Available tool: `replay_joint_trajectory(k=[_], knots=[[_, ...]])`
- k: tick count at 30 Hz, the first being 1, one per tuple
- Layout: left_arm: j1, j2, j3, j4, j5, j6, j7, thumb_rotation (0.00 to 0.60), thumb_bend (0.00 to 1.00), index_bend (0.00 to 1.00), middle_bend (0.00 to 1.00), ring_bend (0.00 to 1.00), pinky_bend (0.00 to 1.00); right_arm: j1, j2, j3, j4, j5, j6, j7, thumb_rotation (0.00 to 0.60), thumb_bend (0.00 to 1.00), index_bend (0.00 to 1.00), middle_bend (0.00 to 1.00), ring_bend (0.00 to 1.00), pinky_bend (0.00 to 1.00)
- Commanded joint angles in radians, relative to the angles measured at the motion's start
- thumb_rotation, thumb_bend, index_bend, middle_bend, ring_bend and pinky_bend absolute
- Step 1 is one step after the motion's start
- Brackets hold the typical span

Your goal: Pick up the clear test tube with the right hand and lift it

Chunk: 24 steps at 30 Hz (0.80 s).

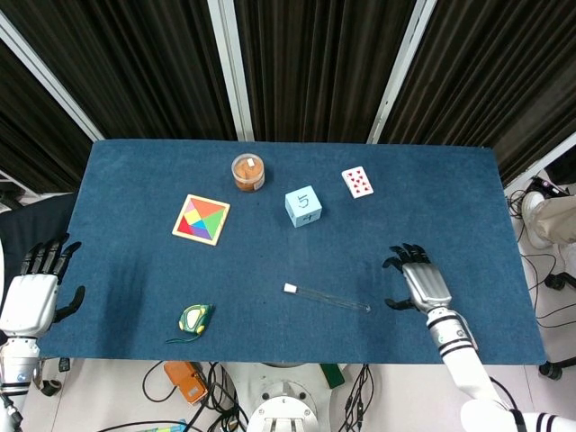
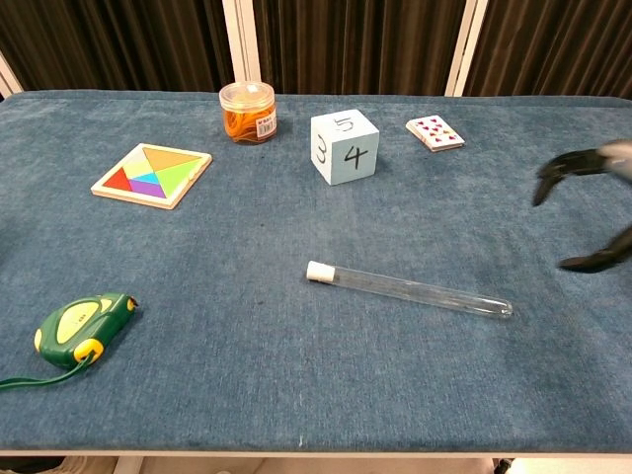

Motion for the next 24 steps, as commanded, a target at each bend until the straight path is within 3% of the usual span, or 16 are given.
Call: replay_joint_trajectory(k=[1,11,15,24], knots=[[-0.001,0.0,0.0,0.0,0.0,-0.002,0.0,0.6,0.41,0.1,0.0,0.0,0.04,0.07,-0.1,0.009,-0.016,0.091,0.001,-0.118,0.6,0.27,0.41,0.19,0.11,0.0],[-0.003,0.003,-0.002,-0.001,-0.007,-0.009,-0.005,0.6,0.41,0.1,0.0,0.0,0.04,0.174,-0.225,-0.002,-0.018,0.24,0.013,-0.271,0.6,0.31,0.42,0.19,0.11,0.0],[-0.003,0.004,-0.002,-0.001,-0.009,-0.012,-0.008,0.6,0.41,0.1,0.0,0.0,0.04,0.207,-0.277,0.013,0.029,0.285,0.012,-0.274,0.6,0.39,0.43,0.19,0.11,0.0],[-0.003,0.011,-0.003,-0.006,-0.016,-0.019,-0.022,0.6,0.41,0.1,0.0,0.0,0.04,0.247,-0.339,0.022,0.103,0.323,0.032,-0.261,0.6,0.44,0.51,0.19,0.11,0.0]])
